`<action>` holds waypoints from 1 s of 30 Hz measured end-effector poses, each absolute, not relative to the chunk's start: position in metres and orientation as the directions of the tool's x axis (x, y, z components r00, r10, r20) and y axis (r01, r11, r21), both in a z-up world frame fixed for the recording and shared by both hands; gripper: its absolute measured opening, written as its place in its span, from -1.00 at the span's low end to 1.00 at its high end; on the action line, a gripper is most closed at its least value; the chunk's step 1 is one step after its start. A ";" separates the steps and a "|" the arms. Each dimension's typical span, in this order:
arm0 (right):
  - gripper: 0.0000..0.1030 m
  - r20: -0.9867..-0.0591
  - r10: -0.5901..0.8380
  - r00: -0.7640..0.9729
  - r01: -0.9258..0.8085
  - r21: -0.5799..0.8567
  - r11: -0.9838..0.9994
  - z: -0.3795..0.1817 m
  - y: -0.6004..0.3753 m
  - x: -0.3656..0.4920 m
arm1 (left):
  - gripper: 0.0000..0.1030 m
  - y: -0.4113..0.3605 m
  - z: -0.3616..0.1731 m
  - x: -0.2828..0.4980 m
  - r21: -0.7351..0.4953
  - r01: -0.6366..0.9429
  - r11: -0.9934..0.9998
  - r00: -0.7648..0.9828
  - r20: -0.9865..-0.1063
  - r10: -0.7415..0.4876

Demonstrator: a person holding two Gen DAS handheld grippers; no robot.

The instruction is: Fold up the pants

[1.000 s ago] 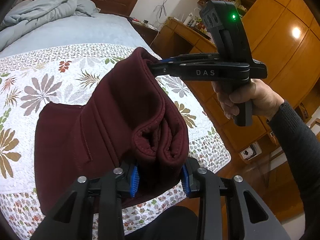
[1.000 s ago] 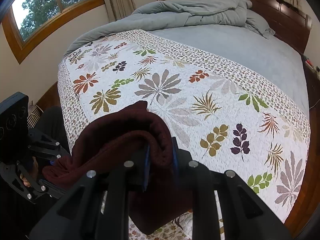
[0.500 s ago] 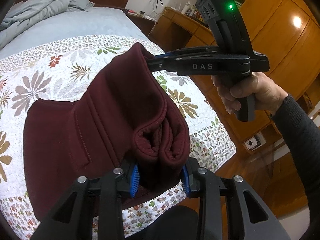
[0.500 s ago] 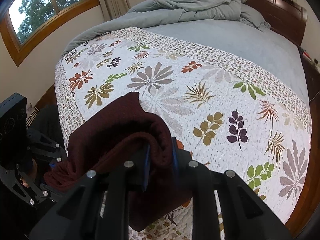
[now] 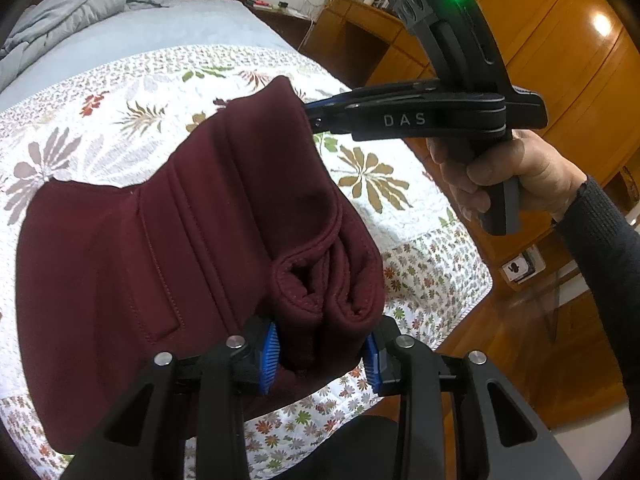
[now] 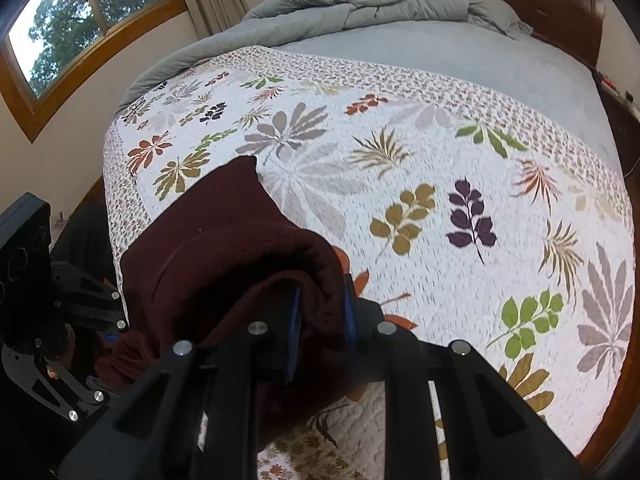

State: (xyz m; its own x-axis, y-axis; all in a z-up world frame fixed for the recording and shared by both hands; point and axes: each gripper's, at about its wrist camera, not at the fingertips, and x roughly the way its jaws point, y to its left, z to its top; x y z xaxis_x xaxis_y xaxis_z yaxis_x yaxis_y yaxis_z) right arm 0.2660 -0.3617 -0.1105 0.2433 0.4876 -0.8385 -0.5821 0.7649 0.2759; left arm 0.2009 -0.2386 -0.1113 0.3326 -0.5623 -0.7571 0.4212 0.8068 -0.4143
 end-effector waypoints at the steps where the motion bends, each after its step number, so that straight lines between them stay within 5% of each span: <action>1: -0.64 -0.837 0.492 0.239 -0.576 0.286 0.766 -0.115 -0.365 0.265 | -0.34 -0.241 -0.114 0.201 -0.408 0.423 0.809 0.332 -0.761 -0.558; 12: -0.64 -0.821 0.518 0.240 -0.531 0.336 0.778 -0.144 -0.388 0.259 | -0.24 -0.263 -0.133 0.199 -0.367 0.427 0.827 0.324 -0.791 -0.518; 17: -0.46 -0.826 0.505 0.250 -0.473 0.351 0.808 -0.153 -0.398 0.253 | 0.24 -0.265 -0.135 0.195 -0.401 0.445 0.801 0.303 -0.774 -0.556; 20: -0.40 -0.832 0.491 0.258 -0.391 0.375 0.840 -0.156 -0.412 0.248 | 0.34 -0.257 -0.131 0.188 -0.452 0.436 0.778 0.290 -0.748 -0.597; 22: -0.11 -0.842 0.473 0.258 -0.307 0.393 0.867 -0.159 -0.425 0.243 | 0.37 -0.246 -0.127 0.183 -0.498 0.421 0.758 0.276 -0.726 -0.630; 27: 0.13 -0.857 0.401 0.323 -0.041 0.411 0.911 -0.159 -0.467 0.221 | 0.41 -0.193 -0.106 0.169 -0.567 0.414 0.712 0.292 -0.658 -0.694; 29: 0.32 -0.803 0.456 0.384 0.085 0.522 0.848 -0.155 -0.483 0.211 | 0.48 -0.160 -0.093 0.172 -0.559 0.420 0.715 0.349 -0.628 -0.696; 30: 0.57 -0.752 0.511 0.416 0.124 0.604 0.787 -0.154 -0.487 0.206 | 0.54 -0.144 -0.088 0.176 -0.547 0.417 0.726 0.384 -0.617 -0.687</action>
